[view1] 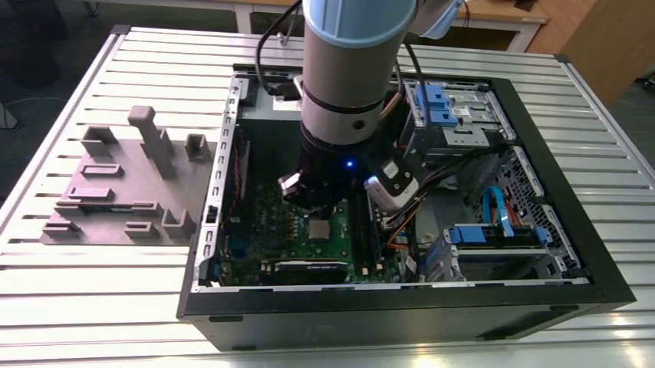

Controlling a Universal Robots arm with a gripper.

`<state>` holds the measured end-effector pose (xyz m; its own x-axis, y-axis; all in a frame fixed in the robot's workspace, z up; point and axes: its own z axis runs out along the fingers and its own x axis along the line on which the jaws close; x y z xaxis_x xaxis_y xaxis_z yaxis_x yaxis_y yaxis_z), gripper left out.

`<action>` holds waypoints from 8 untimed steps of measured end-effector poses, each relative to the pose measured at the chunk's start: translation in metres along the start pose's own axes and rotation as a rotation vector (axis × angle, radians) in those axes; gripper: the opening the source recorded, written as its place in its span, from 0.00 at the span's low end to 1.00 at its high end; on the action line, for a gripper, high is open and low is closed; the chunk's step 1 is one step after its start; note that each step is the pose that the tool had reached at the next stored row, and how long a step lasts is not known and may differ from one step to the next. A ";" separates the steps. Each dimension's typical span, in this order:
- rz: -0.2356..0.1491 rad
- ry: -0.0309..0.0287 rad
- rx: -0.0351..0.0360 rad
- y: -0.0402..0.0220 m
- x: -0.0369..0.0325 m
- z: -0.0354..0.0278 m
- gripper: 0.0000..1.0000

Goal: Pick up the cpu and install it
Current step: 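Close the cpu cover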

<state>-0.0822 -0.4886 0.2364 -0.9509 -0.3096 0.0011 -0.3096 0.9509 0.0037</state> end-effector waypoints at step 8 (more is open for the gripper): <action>-0.159 0.0005 0.0001 0.0000 0.0000 0.0001 0.10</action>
<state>-0.0822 -0.4886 0.2363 -0.8898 -0.4563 0.0010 -0.4563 0.8898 0.0037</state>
